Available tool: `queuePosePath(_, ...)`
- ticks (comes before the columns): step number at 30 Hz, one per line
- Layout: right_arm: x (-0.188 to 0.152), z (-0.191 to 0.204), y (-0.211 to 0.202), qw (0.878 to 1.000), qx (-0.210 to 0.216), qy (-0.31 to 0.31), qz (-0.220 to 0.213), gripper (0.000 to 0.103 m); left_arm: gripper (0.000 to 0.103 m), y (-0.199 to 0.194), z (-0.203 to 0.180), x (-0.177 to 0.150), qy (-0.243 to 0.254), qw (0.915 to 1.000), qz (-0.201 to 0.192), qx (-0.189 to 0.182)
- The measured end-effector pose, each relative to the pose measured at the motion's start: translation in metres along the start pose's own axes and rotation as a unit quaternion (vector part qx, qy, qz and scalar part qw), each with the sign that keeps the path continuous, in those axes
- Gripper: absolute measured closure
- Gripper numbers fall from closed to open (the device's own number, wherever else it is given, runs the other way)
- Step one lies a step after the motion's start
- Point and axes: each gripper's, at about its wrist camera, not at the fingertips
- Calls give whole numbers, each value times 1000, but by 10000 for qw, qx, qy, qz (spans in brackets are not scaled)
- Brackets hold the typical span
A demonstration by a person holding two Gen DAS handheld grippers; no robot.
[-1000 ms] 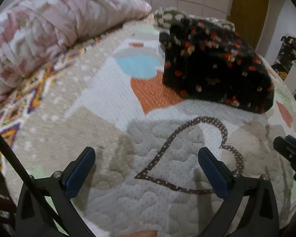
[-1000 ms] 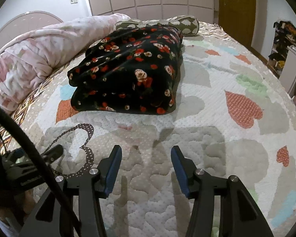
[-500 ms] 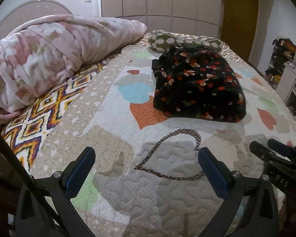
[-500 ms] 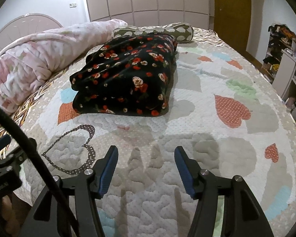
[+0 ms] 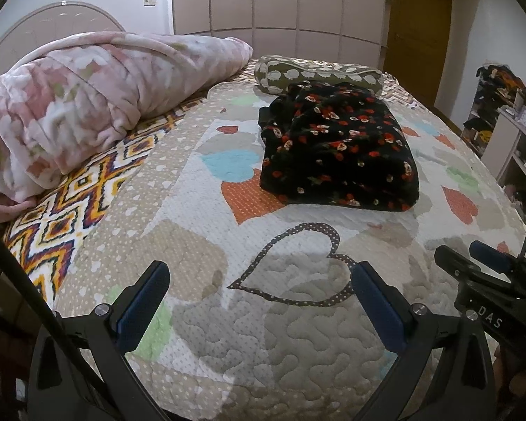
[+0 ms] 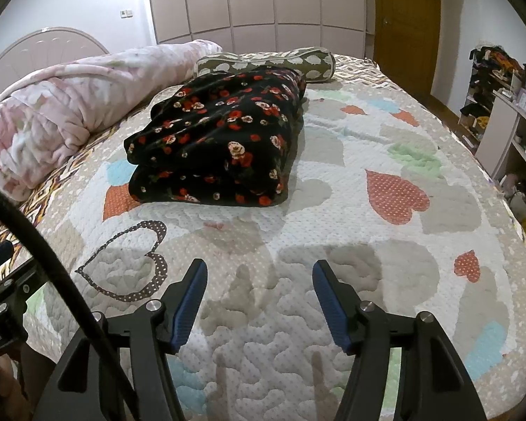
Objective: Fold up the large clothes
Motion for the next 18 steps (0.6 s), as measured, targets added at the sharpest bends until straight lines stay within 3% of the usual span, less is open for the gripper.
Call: queuePosePath(18,-5,3,10,9998,-117,-81,165,35,0,13,2,-3,-37,9997,229,34)
Point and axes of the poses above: each gripper's, at about its wrist camera, not at the fingertips, and y roughly the way its jaws point, z to its left, x to its top, and after that the axes turned 10 degrees about x, right-handed
